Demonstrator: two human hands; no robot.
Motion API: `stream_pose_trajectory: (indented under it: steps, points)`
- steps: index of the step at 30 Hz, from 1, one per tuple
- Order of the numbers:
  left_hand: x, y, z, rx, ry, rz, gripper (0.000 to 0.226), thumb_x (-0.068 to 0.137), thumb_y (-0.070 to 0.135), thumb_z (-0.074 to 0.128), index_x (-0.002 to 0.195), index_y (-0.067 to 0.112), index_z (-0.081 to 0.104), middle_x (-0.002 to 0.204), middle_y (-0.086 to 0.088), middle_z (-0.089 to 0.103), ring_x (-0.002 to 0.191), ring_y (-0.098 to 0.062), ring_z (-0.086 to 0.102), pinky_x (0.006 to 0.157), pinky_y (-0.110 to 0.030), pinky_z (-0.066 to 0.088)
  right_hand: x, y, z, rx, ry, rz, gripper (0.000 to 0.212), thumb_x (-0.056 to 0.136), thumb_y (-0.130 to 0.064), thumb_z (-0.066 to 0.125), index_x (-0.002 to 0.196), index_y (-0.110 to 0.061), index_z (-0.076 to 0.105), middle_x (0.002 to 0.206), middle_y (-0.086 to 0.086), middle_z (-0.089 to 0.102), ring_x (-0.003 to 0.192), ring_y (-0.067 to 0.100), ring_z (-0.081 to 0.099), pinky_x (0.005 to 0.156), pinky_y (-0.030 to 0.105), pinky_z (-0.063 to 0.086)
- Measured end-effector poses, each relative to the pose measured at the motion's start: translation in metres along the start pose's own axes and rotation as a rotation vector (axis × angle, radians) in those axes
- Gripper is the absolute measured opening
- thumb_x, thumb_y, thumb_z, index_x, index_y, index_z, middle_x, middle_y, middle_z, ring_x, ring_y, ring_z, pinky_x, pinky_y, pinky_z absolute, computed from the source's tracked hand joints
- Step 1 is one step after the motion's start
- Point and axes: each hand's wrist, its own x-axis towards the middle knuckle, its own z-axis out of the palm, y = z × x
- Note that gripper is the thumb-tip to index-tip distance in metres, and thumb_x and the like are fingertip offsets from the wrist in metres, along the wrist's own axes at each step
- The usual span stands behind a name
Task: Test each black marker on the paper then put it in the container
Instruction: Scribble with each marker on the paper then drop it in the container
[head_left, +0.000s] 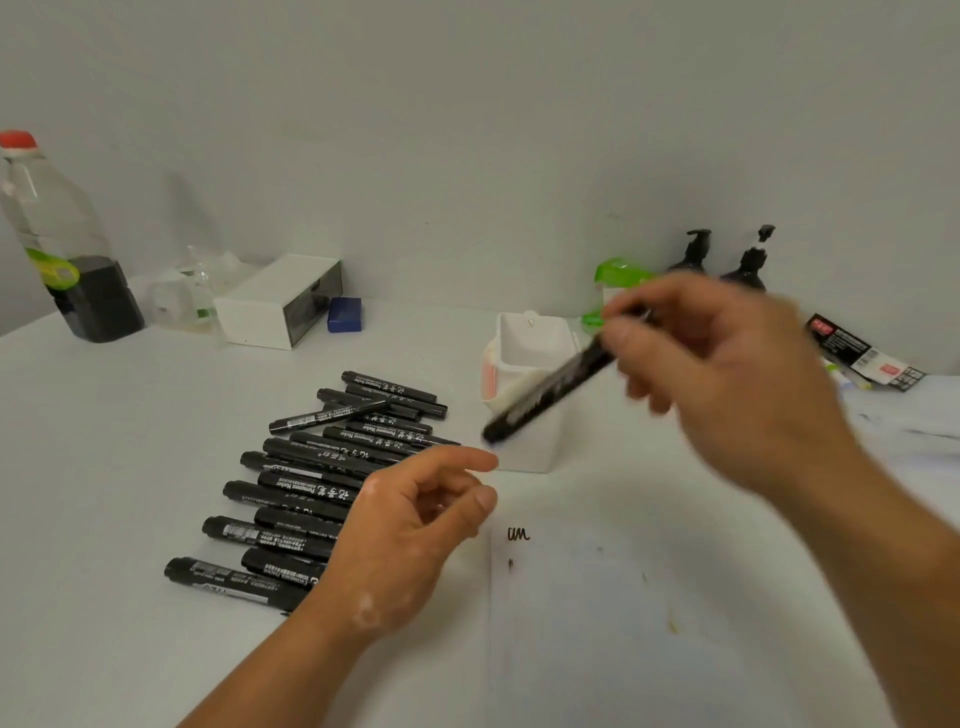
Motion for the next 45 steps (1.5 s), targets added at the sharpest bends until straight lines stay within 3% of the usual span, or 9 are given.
stream_pose_trajectory:
  steps: [3, 5, 7, 12, 21, 27, 37, 42, 45]
  points:
    - [0.003, -0.001, -0.003, -0.061, 0.094, -0.023, 0.014, 0.089, 0.02, 0.072, 0.097, 0.032, 0.075, 0.072, -0.005, 0.07, 0.063, -0.016, 0.063, 0.063, -0.02, 0.052, 0.041, -0.015, -0.021, -0.176, 0.121, -0.093, 0.008, 0.082, -0.039, 0.069, 0.085, -0.033, 0.073, 0.068, -0.003, 0.073, 0.059, 0.018, 0.067, 0.061, 0.031, 0.056]
    - [0.004, -0.001, -0.003, -0.069, 0.11, -0.039, 0.019, 0.09, 0.012, 0.069, 0.093, 0.03, 0.076, 0.07, -0.005, 0.069, 0.061, -0.015, 0.062, 0.061, -0.019, 0.052, 0.063, -0.019, -0.023, -0.351, 0.102, -0.116, 0.011, 0.083, -0.041, 0.066, 0.087, -0.033, 0.072, 0.068, -0.003, 0.072, 0.061, 0.014, 0.066, 0.064, 0.023, 0.055]
    - [0.003, 0.0, -0.002, -0.064, 0.107, -0.049, 0.021, 0.09, 0.01, 0.069, 0.091, 0.03, 0.076, 0.068, -0.004, 0.068, 0.059, -0.014, 0.06, 0.06, -0.02, 0.051, 0.079, -0.017, -0.014, -0.521, 0.032, -0.095, 0.008, 0.085, -0.039, 0.066, 0.086, -0.033, 0.071, 0.07, -0.008, 0.071, 0.059, 0.008, 0.064, 0.06, 0.013, 0.049]
    - [0.004, 0.0, -0.002, -0.074, 0.1, -0.07, 0.014, 0.09, 0.016, 0.071, 0.089, 0.03, 0.076, 0.066, -0.003, 0.067, 0.057, -0.013, 0.059, 0.059, -0.02, 0.051, 0.09, 0.007, 0.027, -0.807, -0.22, -0.044, 0.01, 0.091, -0.035, 0.063, 0.094, -0.031, 0.072, 0.089, -0.004, 0.072, 0.078, 0.02, 0.064, 0.074, 0.031, 0.056]
    - [0.005, -0.002, -0.004, -0.077, 0.086, -0.085, 0.013, 0.079, 0.032, 0.068, 0.089, 0.031, 0.076, 0.066, -0.002, 0.067, 0.058, -0.013, 0.059, 0.059, -0.021, 0.051, 0.08, 0.043, 0.069, -0.812, -0.48, 0.022, 0.027, 0.099, -0.033, 0.047, 0.102, -0.026, 0.073, 0.1, 0.004, 0.071, 0.082, 0.022, 0.054, 0.07, 0.033, 0.045]
    - [0.005, -0.003, -0.003, -0.072, 0.073, -0.089, 0.013, 0.08, 0.032, 0.068, 0.09, 0.032, 0.076, 0.066, -0.001, 0.067, 0.058, -0.012, 0.059, 0.06, -0.02, 0.051, 0.068, 0.054, 0.078, -0.887, -0.493, -0.001, 0.044, 0.095, -0.063, 0.047, 0.096, -0.026, 0.071, 0.088, -0.005, 0.064, 0.077, 0.017, 0.057, 0.064, 0.032, 0.041]
    - [0.005, -0.003, -0.006, -0.049, 0.067, -0.107, 0.019, 0.091, 0.014, 0.069, 0.089, 0.031, 0.076, 0.066, 0.0, 0.067, 0.058, -0.01, 0.058, 0.059, -0.018, 0.05, 0.064, 0.035, 0.06, -0.872, -0.39, 0.024, 0.045, 0.091, -0.065, 0.056, 0.12, -0.032, 0.068, 0.107, -0.009, 0.073, 0.098, 0.017, 0.063, 0.09, 0.039, 0.054]
    - [0.003, -0.003, -0.007, 0.003, 0.074, -0.099, 0.02, 0.091, 0.014, 0.069, 0.089, 0.033, 0.075, 0.067, -0.001, 0.068, 0.059, -0.011, 0.059, 0.061, -0.02, 0.051, 0.013, 0.029, 0.02, -0.605, -0.064, -0.03, 0.018, 0.087, -0.056, 0.061, 0.09, -0.04, 0.069, 0.069, -0.027, 0.062, 0.071, -0.003, 0.058, 0.064, 0.016, 0.042]
    - [0.002, 0.002, -0.007, 0.075, 0.074, -0.083, 0.019, 0.091, 0.015, 0.069, 0.089, 0.033, 0.075, 0.067, 0.001, 0.068, 0.06, -0.01, 0.06, 0.061, -0.022, 0.052, -0.04, 0.05, 0.014, -0.515, -0.127, 0.108, 0.009, 0.087, -0.05, 0.066, 0.081, -0.043, 0.067, 0.071, -0.027, 0.064, 0.079, -0.006, 0.06, 0.06, 0.008, 0.037]
